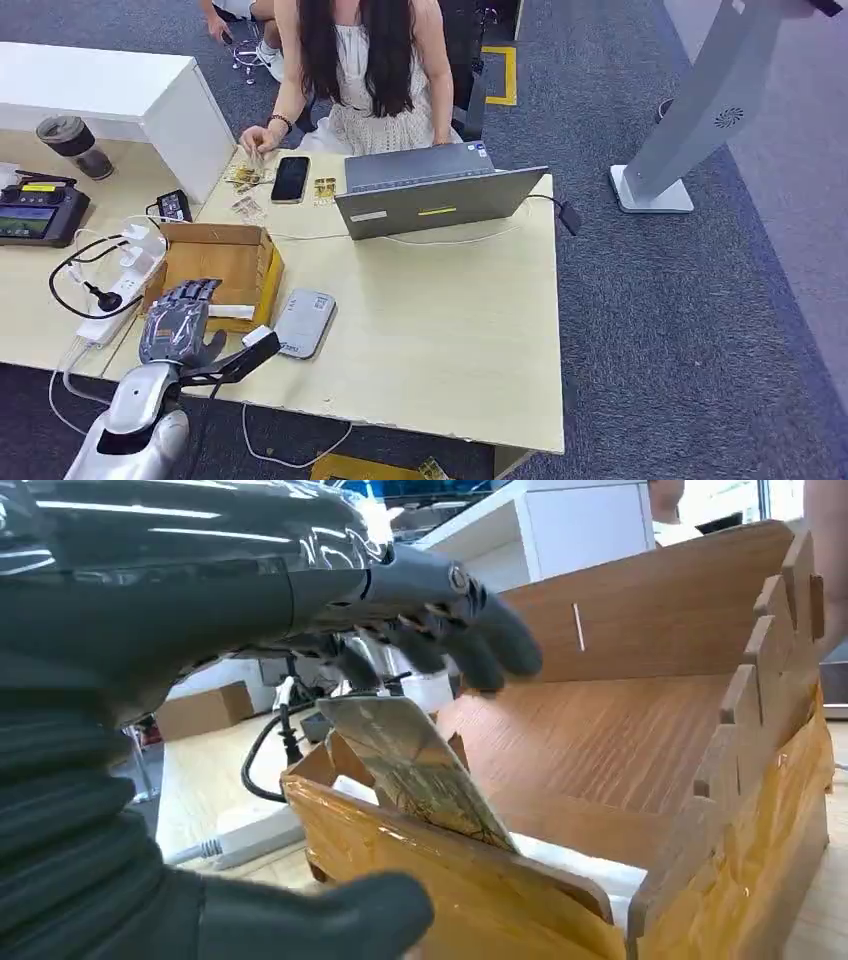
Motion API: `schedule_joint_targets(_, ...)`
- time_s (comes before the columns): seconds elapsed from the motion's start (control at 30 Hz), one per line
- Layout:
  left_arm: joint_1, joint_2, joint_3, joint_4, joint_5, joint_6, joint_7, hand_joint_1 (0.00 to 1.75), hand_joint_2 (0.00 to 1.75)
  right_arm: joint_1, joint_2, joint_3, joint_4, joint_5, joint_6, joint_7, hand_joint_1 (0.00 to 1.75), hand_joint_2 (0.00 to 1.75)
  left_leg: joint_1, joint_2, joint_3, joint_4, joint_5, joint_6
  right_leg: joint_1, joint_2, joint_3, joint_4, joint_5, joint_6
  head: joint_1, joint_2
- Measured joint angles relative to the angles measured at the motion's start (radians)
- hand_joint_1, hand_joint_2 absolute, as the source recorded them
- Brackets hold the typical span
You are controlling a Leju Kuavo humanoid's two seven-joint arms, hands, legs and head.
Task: Pass the card to the sensor for recognition and then transmit it.
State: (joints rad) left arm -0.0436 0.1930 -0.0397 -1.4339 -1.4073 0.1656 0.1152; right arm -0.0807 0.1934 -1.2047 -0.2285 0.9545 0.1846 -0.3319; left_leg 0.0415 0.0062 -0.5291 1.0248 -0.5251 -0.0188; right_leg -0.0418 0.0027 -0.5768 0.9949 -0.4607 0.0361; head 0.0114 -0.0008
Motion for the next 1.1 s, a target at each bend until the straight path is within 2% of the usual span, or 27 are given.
schedule_joint_targets(0.8,0.001,0.000,0.017,-0.014,0.023,-0.011,-0.011,1.75,1.75,0.000,0.003,0.000,0.000,0.000,0.000,0.003,0.00,0.00,0.000,0.000,0.001,0.000,0.000,0.000,0.000,0.000,0.000,0.000,0.000,0.000,0.000,0.000)
schedule_joint_targets(0.93,-0.029,0.000,0.016,-0.023,0.023,-0.014,-0.015,1.75,1.75,0.000,0.003,0.000,0.000,0.002,0.000,0.003,0.00,0.00,0.000,0.000,0.001,0.000,0.000,0.000,0.000,0.000,0.000,0.000,0.000,0.000,0.000,0.000)
schedule_joint_targets(1.1,-0.111,-0.003,0.001,-0.049,0.015,-0.060,-0.015,1.75,1.75,0.000,0.003,0.000,0.000,0.004,0.000,0.002,0.00,0.00,0.000,0.000,0.001,0.000,0.001,0.000,0.000,0.000,0.000,0.000,0.000,0.000,0.000,0.000)
